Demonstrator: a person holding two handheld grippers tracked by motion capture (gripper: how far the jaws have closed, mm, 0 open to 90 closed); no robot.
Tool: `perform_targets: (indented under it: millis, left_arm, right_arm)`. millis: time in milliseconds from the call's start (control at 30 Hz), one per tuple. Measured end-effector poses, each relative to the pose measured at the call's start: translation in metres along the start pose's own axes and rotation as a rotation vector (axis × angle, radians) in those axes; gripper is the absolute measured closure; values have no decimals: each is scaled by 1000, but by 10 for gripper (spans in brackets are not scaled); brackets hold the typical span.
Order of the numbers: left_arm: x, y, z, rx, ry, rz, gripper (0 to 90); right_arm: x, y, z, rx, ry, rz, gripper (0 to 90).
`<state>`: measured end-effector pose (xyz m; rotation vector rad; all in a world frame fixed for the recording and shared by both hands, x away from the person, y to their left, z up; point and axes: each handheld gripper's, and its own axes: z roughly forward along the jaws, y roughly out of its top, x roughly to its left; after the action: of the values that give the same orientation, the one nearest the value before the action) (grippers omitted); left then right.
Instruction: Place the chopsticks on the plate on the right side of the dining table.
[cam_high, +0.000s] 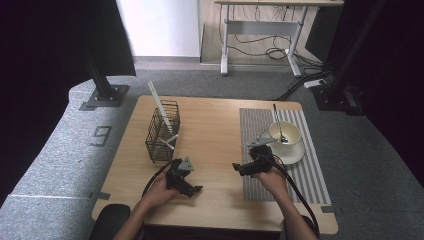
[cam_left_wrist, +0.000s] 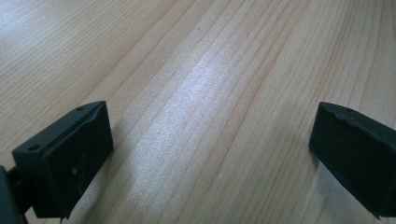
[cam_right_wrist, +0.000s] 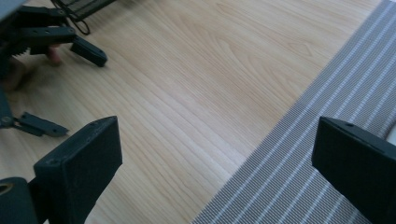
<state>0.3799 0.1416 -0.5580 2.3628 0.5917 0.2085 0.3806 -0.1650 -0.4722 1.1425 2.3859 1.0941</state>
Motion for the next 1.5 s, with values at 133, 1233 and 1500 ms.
perform_targets:
  millis: [133, 1233, 1500]
  left_arm:
    - [0, 0, 0, 0, 0, 0, 0]
    - [0, 0, 0, -1, 1, -2, 0]
    - [0, 0, 0, 2, -1, 0, 0]
  right_arm:
    - [6, 12, 3, 4, 20, -9, 17]
    - [47, 106, 31, -38, 154, -108, 87]
    - [61, 122, 39, -43, 208, -136, 82]
